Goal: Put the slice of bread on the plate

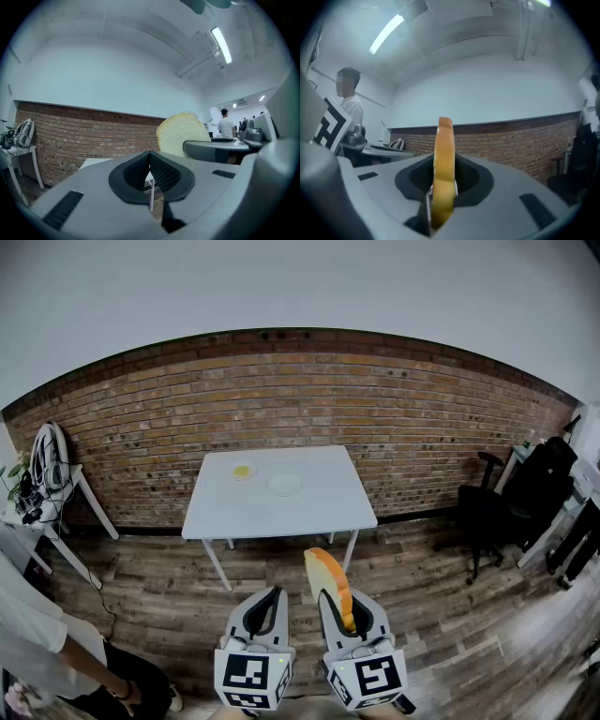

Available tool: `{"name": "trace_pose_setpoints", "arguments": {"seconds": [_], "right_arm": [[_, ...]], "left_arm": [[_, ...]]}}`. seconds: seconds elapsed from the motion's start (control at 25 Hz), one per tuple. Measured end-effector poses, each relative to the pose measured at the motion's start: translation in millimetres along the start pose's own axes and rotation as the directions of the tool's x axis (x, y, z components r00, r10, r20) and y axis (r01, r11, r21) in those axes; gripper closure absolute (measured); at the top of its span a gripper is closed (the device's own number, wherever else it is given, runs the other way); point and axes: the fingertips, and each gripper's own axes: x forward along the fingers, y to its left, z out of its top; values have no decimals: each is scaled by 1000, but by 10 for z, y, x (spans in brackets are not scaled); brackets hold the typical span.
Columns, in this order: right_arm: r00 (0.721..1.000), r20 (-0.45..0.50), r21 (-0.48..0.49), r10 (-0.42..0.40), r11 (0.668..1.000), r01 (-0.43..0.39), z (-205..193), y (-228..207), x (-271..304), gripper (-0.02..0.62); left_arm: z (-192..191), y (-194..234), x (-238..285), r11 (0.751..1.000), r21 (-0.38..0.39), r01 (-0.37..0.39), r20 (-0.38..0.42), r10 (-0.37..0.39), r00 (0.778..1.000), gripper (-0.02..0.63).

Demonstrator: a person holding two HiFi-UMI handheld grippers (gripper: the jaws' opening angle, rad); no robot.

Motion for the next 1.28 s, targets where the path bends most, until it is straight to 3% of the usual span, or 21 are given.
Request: {"name": "trace_pose_setpoints", "arguments": {"seconds": [0.64, 0.84, 1.28], "right_arm": [[1000, 21, 10, 6, 1000, -7, 6, -81, -31, 502], [999, 17, 50, 31, 998, -32, -26, -130, 5, 502], [998, 2, 42, 70, 997, -70, -172, -319, 26, 502]], "left_arm": [[-2, -105, 6, 1000, 10, 29, 28, -29, 999, 595], [0, -98, 20, 1000, 14, 10, 25, -11, 1000, 595], [-146, -216, 191, 1000, 5, -20, 5, 20, 1000, 595]]}}
